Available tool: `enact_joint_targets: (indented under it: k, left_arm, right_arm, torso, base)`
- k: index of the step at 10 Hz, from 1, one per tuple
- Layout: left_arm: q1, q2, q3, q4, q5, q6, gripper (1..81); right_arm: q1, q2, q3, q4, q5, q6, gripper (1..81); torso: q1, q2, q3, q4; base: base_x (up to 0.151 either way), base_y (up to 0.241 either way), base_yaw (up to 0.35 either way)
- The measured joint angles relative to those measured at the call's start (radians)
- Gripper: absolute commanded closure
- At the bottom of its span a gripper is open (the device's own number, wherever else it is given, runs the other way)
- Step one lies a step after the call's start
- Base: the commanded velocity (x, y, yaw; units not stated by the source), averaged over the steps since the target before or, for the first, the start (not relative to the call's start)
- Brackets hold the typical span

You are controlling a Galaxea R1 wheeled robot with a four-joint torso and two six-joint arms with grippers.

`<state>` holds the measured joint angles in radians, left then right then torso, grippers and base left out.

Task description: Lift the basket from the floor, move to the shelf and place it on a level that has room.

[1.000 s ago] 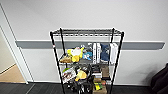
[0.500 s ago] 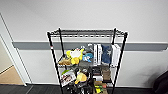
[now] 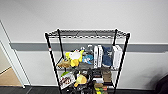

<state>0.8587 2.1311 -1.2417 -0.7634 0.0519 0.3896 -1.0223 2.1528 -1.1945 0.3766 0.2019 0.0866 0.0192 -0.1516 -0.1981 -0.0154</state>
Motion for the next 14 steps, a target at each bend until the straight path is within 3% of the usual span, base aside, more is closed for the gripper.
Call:
enact_joint_targets:
  k: [14]
  left_arm:
    - [0.029, 0.019, 0.0, 0.023, -0.017, 0.001, 81.1]
  right_arm:
    - [0.0, -0.003, 0.001, -0.003, 0.004, 0.0, 81.1]
  torso:
    - [0.0, 0.0, 0.0, 0.0]
  base:
    - [0.122, 0.0, 0.0]
